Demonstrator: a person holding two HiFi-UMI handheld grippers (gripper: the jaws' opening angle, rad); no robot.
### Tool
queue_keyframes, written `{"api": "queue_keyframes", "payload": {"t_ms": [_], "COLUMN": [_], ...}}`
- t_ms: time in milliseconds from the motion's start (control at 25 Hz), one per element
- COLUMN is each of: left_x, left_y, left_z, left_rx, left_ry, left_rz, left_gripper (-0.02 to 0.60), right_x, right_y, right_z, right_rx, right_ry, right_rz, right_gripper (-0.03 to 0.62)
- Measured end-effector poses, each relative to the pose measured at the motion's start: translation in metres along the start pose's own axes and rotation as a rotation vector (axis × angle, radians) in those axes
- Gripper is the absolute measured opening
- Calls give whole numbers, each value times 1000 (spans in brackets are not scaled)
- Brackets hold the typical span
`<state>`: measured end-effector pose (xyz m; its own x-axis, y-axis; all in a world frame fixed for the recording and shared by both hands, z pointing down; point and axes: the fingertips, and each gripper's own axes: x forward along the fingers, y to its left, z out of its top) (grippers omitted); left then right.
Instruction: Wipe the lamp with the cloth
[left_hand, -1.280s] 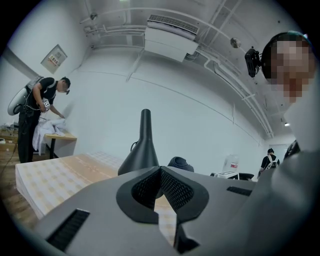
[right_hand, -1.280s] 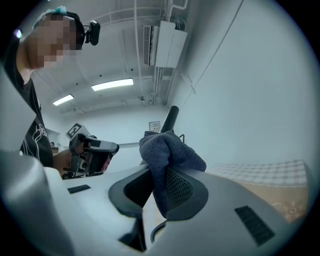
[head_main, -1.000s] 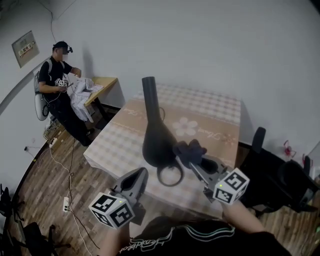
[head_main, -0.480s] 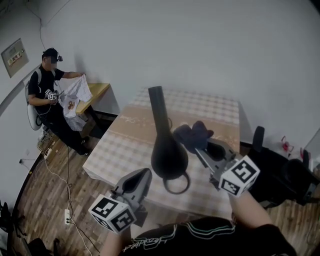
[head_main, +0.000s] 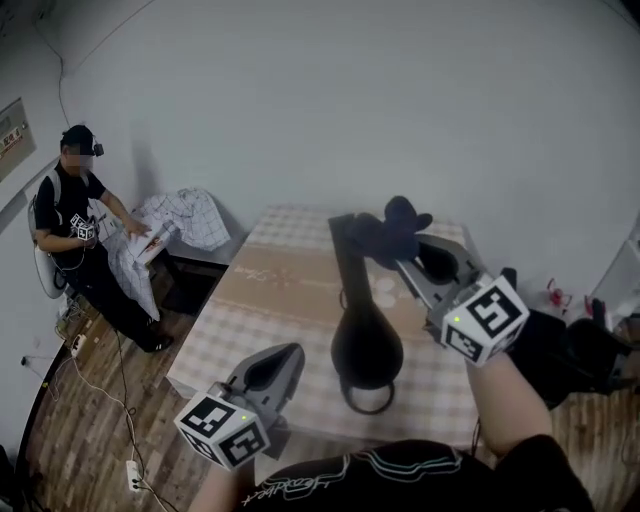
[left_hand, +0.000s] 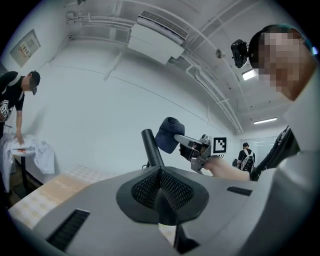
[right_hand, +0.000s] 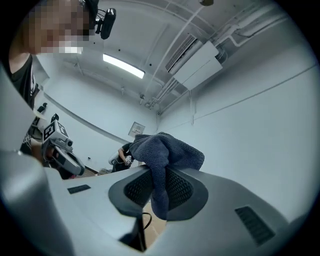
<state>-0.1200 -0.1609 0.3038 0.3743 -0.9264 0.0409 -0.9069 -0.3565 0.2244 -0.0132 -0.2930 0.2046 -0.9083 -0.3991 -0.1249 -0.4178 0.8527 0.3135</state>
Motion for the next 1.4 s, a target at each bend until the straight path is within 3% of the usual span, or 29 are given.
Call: {"api": "queue_keyframes", "payload": {"t_ms": [280,600,840,1400], "left_x": [-10,-10,-16,-19], "left_y": [27,54,69,72], "left_z": [10,11,2,-8], "left_rx": [-5,-27,-51,-83], "left_ry": [-6,6,21,68], "left_rz": [-72,-169,-232,-290], "left_gripper": [0,0,0,0], "right_x": [31,52,57,48], "right_y": [-8,6,31,36], "right_z": [14,-8,-28,-45], "right_rx": [-172,-208,-301,-261], "right_ry": [74,205,268,337], "right_rz": [-121,-172,-196,-236], "right_gripper": [57,57,57,57]}}
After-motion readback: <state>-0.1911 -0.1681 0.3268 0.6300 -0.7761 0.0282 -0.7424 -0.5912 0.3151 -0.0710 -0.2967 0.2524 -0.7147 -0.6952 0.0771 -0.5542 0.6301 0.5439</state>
